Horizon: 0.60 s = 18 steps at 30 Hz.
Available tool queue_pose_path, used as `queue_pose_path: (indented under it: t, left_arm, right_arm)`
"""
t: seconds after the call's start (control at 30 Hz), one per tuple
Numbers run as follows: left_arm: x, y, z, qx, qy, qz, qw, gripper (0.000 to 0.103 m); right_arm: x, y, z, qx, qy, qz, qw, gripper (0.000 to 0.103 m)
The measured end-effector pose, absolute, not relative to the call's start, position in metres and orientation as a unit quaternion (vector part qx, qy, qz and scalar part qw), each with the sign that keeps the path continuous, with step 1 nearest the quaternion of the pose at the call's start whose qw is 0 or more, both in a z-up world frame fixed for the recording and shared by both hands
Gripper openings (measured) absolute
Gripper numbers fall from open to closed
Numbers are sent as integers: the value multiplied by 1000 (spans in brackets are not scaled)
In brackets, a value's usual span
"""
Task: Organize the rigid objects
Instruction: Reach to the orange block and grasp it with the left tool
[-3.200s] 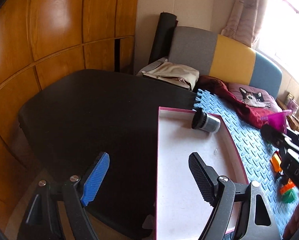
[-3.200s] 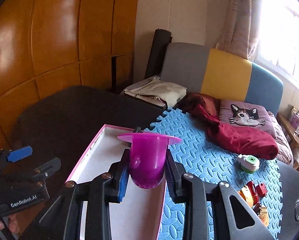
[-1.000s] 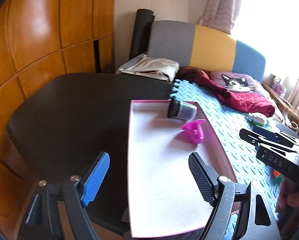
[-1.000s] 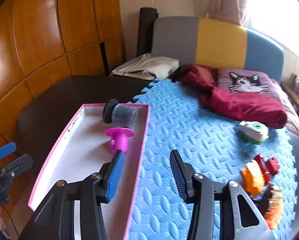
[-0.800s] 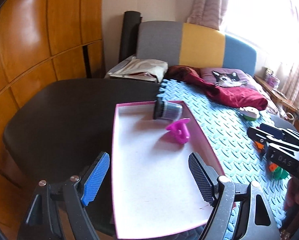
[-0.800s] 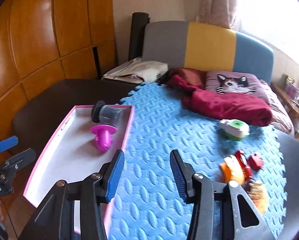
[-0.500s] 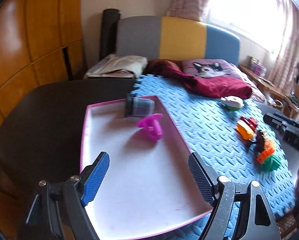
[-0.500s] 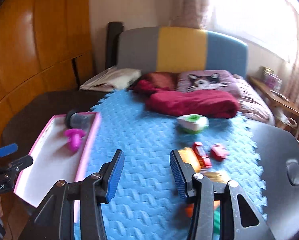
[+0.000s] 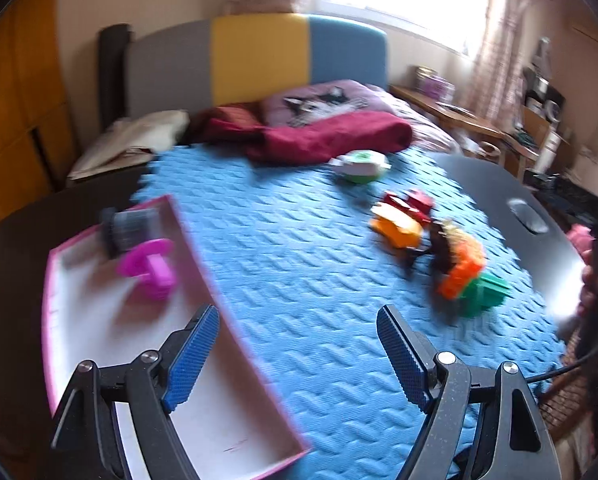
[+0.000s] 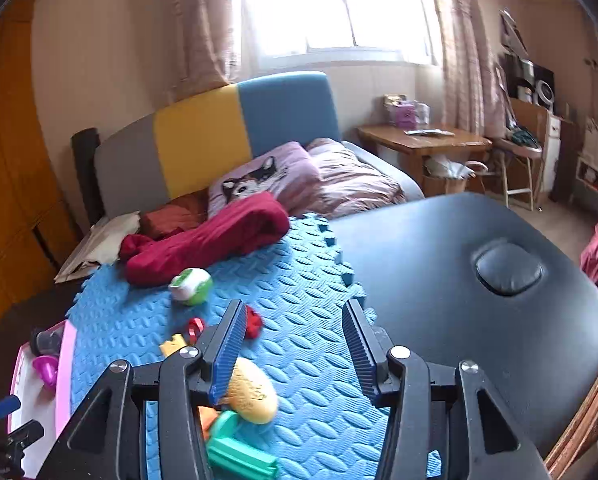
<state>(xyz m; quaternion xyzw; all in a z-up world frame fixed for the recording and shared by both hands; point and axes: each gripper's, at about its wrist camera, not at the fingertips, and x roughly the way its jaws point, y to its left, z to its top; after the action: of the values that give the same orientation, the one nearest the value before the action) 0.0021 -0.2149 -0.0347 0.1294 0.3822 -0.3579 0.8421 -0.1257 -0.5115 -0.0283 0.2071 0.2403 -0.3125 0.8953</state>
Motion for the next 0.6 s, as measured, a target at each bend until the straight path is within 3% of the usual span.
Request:
queue_pose_path:
  t: [0.2,0.6]
  left_arm:
    - [-6,-262,-43,123,407,-419,802,71]
    - [-37,-332,-59,153,424,-474,756,73]
  right_arm:
    - [-137,-533,-44,275,237,-304,881,50]
    - [-132,-537,-56,312,251,-275,874,50]
